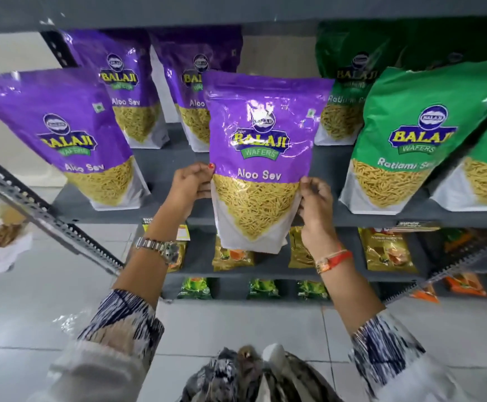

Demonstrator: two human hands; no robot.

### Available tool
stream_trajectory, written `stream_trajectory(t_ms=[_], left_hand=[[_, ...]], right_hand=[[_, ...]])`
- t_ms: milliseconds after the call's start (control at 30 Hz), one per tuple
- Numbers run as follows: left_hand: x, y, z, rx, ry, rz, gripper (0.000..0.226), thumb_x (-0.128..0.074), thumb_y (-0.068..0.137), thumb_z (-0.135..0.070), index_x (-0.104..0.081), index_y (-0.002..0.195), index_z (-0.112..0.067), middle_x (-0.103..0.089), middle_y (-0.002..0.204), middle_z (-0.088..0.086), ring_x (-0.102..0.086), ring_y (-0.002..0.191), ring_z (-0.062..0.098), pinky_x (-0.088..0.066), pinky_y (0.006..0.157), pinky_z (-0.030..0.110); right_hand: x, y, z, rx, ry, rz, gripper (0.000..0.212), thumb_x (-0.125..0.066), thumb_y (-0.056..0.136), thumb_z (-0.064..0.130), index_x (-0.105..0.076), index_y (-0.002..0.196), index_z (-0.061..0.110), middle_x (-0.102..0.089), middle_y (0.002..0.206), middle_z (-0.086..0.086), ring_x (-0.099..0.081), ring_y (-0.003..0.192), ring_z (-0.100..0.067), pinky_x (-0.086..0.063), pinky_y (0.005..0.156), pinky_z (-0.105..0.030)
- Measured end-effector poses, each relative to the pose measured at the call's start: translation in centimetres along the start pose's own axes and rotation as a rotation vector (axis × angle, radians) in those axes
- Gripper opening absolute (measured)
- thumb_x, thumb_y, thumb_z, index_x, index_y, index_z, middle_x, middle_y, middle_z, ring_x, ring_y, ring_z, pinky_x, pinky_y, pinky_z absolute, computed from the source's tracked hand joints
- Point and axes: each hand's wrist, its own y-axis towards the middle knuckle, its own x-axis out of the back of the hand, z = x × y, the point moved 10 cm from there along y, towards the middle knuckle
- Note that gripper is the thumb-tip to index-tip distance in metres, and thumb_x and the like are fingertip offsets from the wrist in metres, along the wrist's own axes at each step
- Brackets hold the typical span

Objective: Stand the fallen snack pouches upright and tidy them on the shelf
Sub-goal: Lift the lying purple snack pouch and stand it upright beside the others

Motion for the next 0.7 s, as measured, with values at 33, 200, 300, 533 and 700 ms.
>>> stream_trajectory(t_ms=[33,200,300,533,700], left_hand=[[-0.2,-0.8,-0.4,-0.019,-0.012,0.012,0.023,-0.051,0.088,-0.011,-0.059,0.068,-0.018,-0.066,0.048,-0.008,-0.061,0.045,0.006,-0.053,0.048,0.018],[-0.4,-3.5,-1.6,-0.117,-0.052,0.023,0.024,-0.052,0.088,-0.012,-0.067,0.069,-0.018,-0.07,0.055,-0.007,-0.065,0.053,0.007,-0.056,0.056,0.022],[0.7,-4.2,-1.8,-0.136,-0.078,-0.031,0.019,-0.054,0.087,-0.013,-0.068,0.075,-0.018,-0.072,0.057,-0.008,-0.066,0.056,0.006,-0.057,0.06,0.022],[5.0,-3.1,-2.6,-0.172,-0.164,-0.259,0.014,-0.052,0.088,-0.008,-0.064,0.082,-0.011,-0.069,0.052,-0.015,-0.065,0.053,0.0,-0.056,0.057,0.016],[8.8,-1.5,-5.3,-0.312,-0.055,-0.422,0.015,-0.058,0.083,-0.008,-0.07,0.092,-0.009,-0.069,0.058,-0.014,-0.059,0.065,0.017,-0.054,0.073,0.035]], right_hand=[[0.3,-0.3,0.4,0.007,-0.003,0.021,0.014,-0.051,0.092,0.015,-0.05,0.079,0.02,-0.057,0.084,-0.004,-0.054,0.084,-0.021,-0.043,0.073,-0.031],[0.8,-1.8,2.1,0.031,0.0,0.125,0.014,-0.051,0.092,0.016,-0.053,0.079,0.021,-0.059,0.092,-0.011,-0.055,0.088,-0.025,-0.044,0.077,-0.035],[-0.2,-2.1,2.9,0.059,-0.003,0.166,0.014,-0.049,0.093,0.014,-0.055,0.084,0.023,-0.063,0.085,0.0,-0.06,0.076,-0.012,-0.049,0.071,-0.028],[-6.7,-0.5,2.1,0.073,-0.002,0.302,0.015,-0.046,0.095,0.012,-0.052,0.085,0.023,-0.065,0.085,0.004,-0.065,0.073,-0.003,-0.052,0.074,-0.029],[-12.3,1.4,1.0,0.086,0.044,0.359,0.018,-0.038,0.097,0.009,-0.047,0.087,0.021,-0.06,0.088,-0.001,-0.059,0.08,-0.011,-0.048,0.078,-0.031]])
